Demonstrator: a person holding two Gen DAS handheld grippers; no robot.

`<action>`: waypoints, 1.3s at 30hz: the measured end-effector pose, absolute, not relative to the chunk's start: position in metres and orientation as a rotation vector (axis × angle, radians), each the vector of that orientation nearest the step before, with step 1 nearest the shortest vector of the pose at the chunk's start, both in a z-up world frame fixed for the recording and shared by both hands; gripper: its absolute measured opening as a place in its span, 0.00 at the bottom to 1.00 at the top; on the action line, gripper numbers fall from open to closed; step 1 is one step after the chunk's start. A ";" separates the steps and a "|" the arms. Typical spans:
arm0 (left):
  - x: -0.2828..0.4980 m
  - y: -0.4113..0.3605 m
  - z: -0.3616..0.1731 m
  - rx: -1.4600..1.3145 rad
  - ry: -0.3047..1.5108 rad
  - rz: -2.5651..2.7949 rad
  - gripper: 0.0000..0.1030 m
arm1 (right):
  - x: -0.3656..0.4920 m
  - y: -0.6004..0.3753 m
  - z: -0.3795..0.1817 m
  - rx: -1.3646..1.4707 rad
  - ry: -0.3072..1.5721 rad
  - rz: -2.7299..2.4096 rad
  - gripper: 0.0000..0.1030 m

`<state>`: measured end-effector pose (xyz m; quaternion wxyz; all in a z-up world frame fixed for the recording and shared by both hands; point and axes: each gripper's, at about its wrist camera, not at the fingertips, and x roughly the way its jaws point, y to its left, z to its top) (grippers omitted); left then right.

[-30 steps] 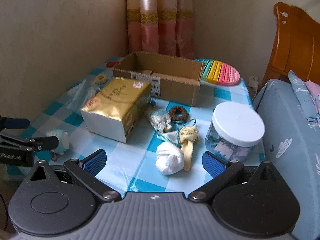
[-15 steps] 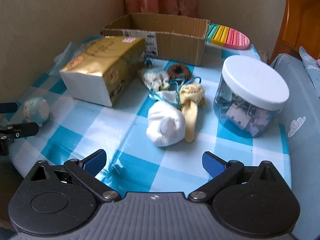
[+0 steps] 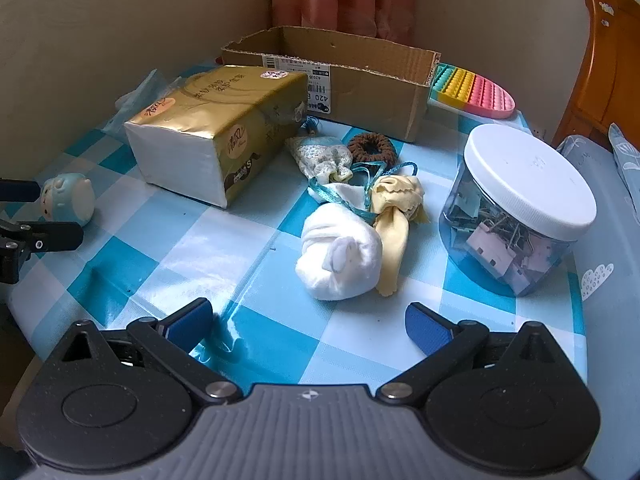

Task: Organize soft objects
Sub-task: 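Grasp the blue-haired plush doll with the left tool while the right tool grasps the white cloth ball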

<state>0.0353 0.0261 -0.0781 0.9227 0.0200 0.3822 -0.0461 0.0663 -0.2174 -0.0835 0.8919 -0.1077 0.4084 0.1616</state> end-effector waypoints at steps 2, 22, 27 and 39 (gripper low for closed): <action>0.037 0.025 -0.077 0.038 0.782 -0.082 0.86 | 0.066 -0.217 -0.084 -0.221 0.847 0.329 1.00; 0.045 0.036 -0.080 -0.054 0.808 -0.026 0.49 | 0.062 -0.216 -0.086 -0.198 0.807 0.296 1.00; 0.046 0.054 -0.079 -0.046 0.803 0.043 0.49 | 0.063 -0.213 -0.084 -0.210 0.820 0.286 1.00; 0.048 0.053 -0.081 -0.064 0.801 0.013 0.49 | 0.075 -0.202 -0.070 -0.296 0.735 0.221 0.73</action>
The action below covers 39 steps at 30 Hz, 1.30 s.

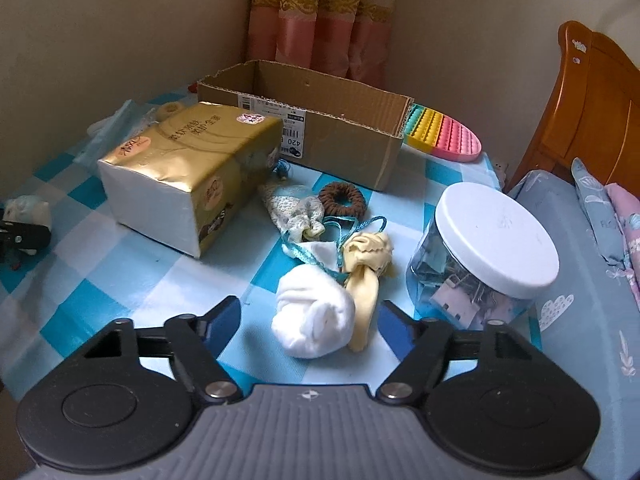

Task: Organize soft objects
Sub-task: 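Grasp the blue-haired plush doll with the left tool while the right tool grasps the white cloth ball, then carry the doll into the cardboard box and open the left tool while the right tool carries the white ball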

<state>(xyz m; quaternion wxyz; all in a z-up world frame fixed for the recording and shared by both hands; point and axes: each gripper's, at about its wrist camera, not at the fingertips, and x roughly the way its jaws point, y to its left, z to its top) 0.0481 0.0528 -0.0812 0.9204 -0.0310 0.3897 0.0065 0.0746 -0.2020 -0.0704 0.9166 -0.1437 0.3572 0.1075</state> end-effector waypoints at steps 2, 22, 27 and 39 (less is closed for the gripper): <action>0.048 0.054 -0.081 -0.070 0.800 0.012 0.49 | 0.077 -0.200 -0.072 -0.305 0.739 0.216 0.68; 0.040 0.042 -0.063 -0.006 0.809 -0.065 0.48 | 0.056 -0.201 -0.052 -0.312 0.743 0.274 0.47; 0.031 0.034 -0.053 0.024 0.811 -0.090 0.48 | 0.046 -0.202 -0.046 -0.310 0.744 0.307 0.47; 0.021 0.012 -0.021 0.077 0.818 -0.200 0.48 | 0.029 -0.214 -0.019 -0.290 0.727 0.395 0.47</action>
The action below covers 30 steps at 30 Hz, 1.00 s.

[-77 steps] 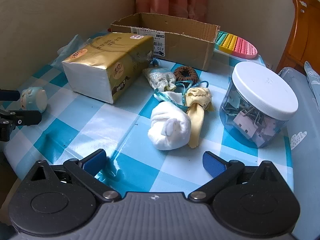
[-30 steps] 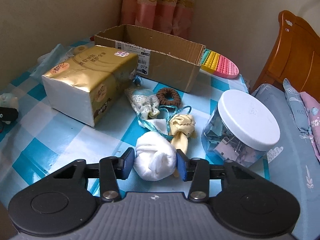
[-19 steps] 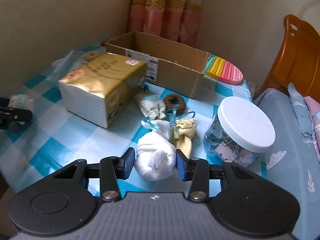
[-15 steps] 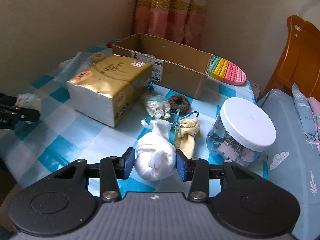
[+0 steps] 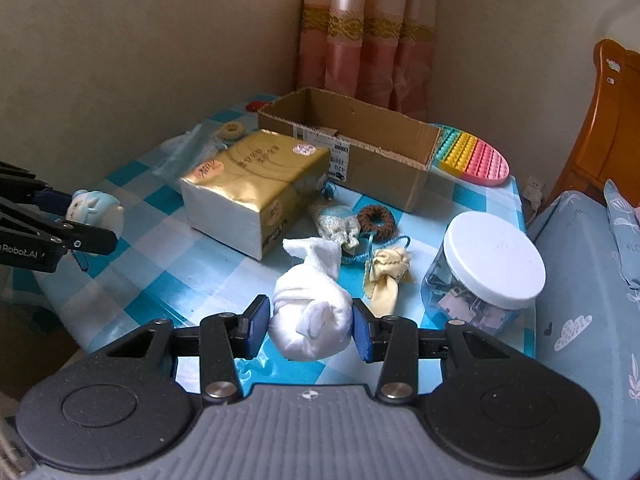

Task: Organize soft objects
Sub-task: 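Carry the doll into the cardboard box and open the left tool while the right tool carries the white ball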

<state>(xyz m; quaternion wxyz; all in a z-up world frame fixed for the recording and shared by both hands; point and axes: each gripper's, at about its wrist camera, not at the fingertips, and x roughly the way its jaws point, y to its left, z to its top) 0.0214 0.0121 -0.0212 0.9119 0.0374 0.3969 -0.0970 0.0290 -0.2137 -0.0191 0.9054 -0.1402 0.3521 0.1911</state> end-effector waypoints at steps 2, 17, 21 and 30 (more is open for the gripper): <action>0.025 0.008 -0.013 0.081 0.805 -0.222 0.48 | 0.030 -0.216 -0.014 -0.284 0.721 0.400 0.47; 0.117 -0.034 0.042 0.154 0.683 -0.281 0.48 | 0.053 -0.239 0.012 -0.254 0.669 0.412 0.47; 0.152 -0.043 0.047 0.177 0.683 -0.277 0.48 | 0.060 -0.242 0.015 -0.245 0.667 0.411 0.47; 0.240 -0.045 0.039 0.162 0.734 -0.227 0.49 | 0.070 -0.248 0.018 -0.233 0.673 0.390 0.47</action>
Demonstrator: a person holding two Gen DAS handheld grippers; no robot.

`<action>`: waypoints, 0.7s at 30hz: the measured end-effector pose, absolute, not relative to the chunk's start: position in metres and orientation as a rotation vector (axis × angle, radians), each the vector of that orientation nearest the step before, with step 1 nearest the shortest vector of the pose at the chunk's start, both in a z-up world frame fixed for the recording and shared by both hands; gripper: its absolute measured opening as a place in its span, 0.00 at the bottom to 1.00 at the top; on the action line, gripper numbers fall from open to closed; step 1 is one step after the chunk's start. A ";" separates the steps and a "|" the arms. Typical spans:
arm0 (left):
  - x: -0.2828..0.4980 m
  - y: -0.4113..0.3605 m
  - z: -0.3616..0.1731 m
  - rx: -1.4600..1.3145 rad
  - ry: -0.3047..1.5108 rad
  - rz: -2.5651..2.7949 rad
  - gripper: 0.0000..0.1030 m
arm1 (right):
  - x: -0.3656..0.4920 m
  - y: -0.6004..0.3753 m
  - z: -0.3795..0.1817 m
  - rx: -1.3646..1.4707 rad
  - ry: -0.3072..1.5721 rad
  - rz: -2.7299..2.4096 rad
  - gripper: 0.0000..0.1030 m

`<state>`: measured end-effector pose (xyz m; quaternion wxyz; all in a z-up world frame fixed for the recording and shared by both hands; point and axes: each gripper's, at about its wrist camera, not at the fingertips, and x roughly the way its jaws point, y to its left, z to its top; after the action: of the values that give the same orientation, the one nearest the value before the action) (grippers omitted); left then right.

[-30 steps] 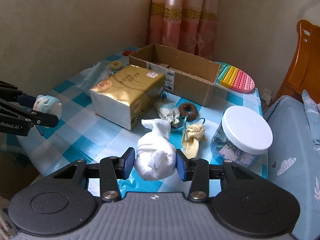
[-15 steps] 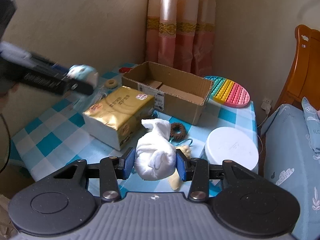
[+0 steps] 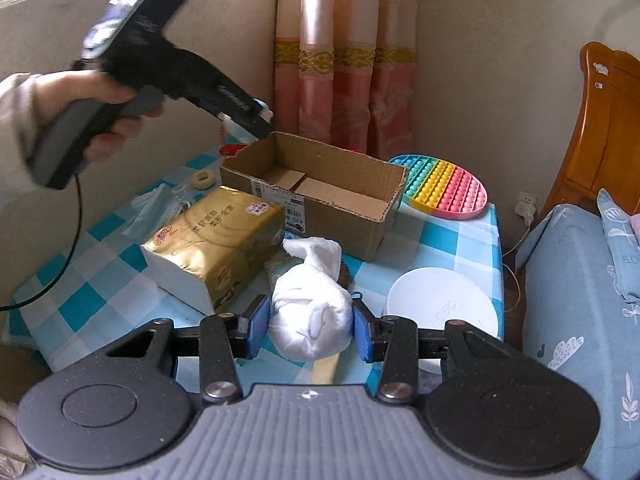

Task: Organize soft objects
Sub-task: 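Carry the doll into the cardboard box and open the left tool while the right tool carries the white ball, then lower the white cloth ball into the box and open the right tool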

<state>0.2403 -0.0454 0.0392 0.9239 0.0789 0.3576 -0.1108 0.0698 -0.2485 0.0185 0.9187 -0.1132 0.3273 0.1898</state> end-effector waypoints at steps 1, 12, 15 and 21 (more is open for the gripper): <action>0.246 -0.045 0.037 0.154 0.731 -0.216 0.50 | 0.070 -0.249 0.019 -0.231 0.672 0.389 0.47; 0.223 -0.031 0.031 0.120 0.689 -0.177 0.92 | 0.078 -0.246 0.027 -0.225 0.648 0.379 0.47; 0.192 -0.026 0.029 0.131 0.686 -0.175 0.93 | 0.082 -0.243 0.031 -0.219 0.638 0.382 0.47; 0.125 -0.015 0.016 0.142 0.675 -0.142 0.96 | 0.108 -0.238 0.043 -0.206 0.628 0.381 0.47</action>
<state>0.1249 -0.0151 0.0158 0.9386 0.0697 0.3306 -0.0693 0.1082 -0.2382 0.0432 0.9282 -0.1005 0.3062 0.1859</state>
